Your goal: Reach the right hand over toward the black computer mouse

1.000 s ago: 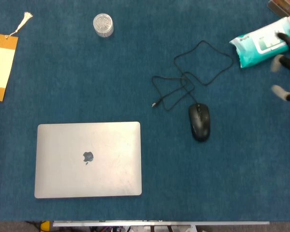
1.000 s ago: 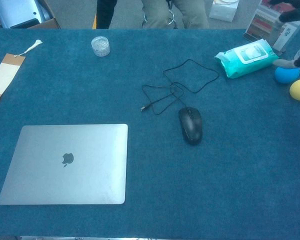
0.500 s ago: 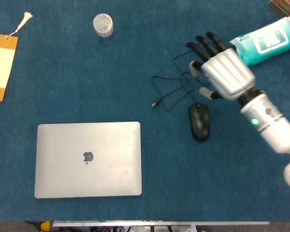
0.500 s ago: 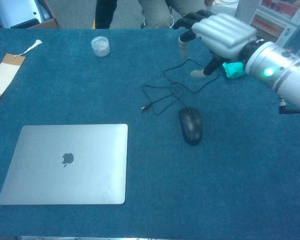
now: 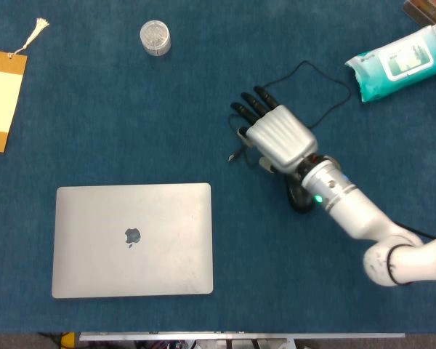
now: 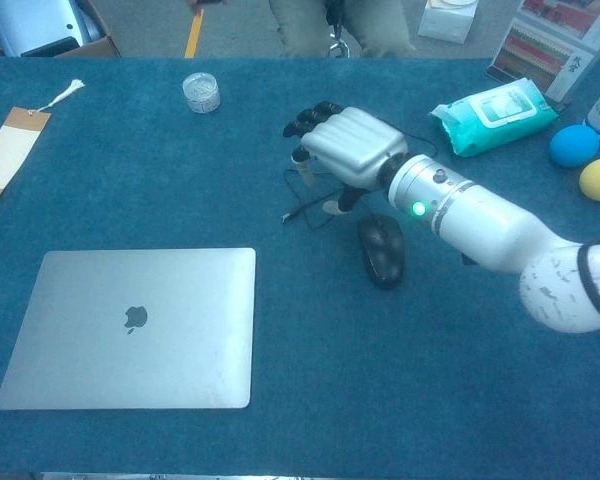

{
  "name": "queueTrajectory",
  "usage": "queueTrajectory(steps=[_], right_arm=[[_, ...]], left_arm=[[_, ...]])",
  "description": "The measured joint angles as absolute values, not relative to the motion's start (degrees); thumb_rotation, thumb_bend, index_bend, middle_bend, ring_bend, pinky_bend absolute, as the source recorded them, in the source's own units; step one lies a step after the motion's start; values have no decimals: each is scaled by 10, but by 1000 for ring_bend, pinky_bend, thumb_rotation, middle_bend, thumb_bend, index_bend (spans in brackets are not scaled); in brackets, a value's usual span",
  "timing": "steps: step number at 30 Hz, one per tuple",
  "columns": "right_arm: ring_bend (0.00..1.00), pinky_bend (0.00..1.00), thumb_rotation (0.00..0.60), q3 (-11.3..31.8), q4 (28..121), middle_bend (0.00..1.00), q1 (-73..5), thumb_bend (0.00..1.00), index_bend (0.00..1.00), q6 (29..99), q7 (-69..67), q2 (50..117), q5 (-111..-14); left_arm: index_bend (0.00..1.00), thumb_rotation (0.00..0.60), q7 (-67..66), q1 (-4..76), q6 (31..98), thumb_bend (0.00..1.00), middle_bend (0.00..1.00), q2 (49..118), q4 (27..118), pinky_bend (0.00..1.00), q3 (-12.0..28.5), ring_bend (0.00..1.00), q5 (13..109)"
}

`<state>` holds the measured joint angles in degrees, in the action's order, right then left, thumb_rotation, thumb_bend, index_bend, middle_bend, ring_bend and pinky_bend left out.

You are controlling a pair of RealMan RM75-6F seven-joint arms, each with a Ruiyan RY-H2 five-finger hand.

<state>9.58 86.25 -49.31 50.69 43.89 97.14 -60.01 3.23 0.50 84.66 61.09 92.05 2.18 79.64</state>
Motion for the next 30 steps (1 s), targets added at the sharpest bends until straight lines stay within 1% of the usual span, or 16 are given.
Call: queueTrajectory(steps=[10,15,21,25,30], right_arm=[[0,43,600,92,784,156,-530,188,512,497,470,1042,-549],[0,43,600,98,743,156,-548,189,512,490,474,1076,-526],[0,43,600,106,709,156,-567,192,512,482,473,1101,-512],[0,43,600,110,693,157,-576,239,512,477,473,1109,-502],[0,43,600,110,679,157,-584,264,517,471,471,1118,-492]], left_arm=[[104,600,46,3,837,389,71,616,905,39,22,41,789],[103,600,52,2,834,389,71,618,897,39,23,41,785],[104,600,57,2,832,389,71,618,891,39,25,41,782],[104,600,58,2,831,388,71,618,890,39,26,41,782],[104,600,58,2,830,389,71,619,888,39,27,41,781]])
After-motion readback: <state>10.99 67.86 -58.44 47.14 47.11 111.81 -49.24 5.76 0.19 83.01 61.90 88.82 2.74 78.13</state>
